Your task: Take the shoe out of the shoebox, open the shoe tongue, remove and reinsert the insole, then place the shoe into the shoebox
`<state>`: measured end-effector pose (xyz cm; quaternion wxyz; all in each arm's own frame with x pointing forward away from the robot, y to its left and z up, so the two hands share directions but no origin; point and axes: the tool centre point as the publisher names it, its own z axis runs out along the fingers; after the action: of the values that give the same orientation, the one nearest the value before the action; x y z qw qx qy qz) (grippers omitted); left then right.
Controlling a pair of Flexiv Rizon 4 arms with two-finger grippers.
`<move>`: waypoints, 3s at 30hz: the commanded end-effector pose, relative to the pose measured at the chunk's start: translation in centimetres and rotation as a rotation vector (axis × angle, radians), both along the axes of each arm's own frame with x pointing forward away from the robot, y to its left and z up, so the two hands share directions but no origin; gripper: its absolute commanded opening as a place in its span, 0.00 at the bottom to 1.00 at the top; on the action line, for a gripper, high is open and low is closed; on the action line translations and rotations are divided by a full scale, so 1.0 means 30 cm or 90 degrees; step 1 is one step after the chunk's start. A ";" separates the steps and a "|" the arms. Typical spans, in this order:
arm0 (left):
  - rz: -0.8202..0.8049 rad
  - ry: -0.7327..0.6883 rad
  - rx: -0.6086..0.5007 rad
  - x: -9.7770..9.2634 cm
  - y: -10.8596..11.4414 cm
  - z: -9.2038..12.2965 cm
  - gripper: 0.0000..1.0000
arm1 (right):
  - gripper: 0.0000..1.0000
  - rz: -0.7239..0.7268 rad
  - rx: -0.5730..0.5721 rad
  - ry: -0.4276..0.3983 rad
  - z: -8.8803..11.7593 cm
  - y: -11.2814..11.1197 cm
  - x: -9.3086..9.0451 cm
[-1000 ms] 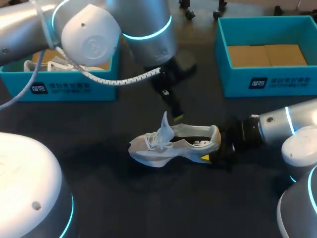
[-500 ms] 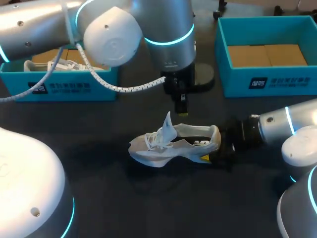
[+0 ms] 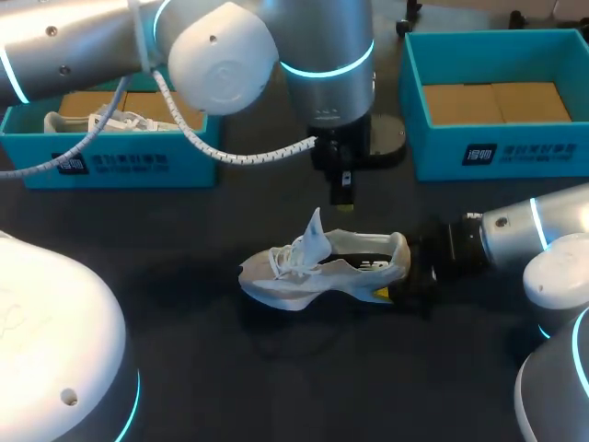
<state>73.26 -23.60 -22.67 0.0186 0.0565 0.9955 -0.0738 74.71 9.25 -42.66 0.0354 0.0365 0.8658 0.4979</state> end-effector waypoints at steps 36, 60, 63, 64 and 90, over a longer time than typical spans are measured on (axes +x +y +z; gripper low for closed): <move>-0.023 0.059 0.025 0.023 -0.126 -0.433 0.00 | 0.00 -0.001 -0.002 0.000 -0.006 0.009 -0.001; -0.078 0.085 0.021 -0.019 -0.095 -0.517 0.13 | 0.00 -0.001 -0.002 0.000 -0.006 0.009 -0.001; -0.086 0.084 0.021 -0.018 -0.097 -0.518 0.26 | 0.00 -0.001 -0.002 0.000 -0.006 0.009 -0.001; -0.085 0.081 0.021 -0.019 -0.098 -0.519 0.23 | 0.00 -0.001 -0.002 0.000 -0.006 0.009 -0.001; -0.113 -0.014 0.021 0.000 -0.099 -0.680 0.45 | 0.00 -0.001 -0.002 0.000 -0.006 0.009 -0.001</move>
<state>73.74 -26.56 -40.78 0.0146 0.1404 0.9882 -0.0588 74.65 9.26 -42.76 0.0358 0.0362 0.8660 0.4975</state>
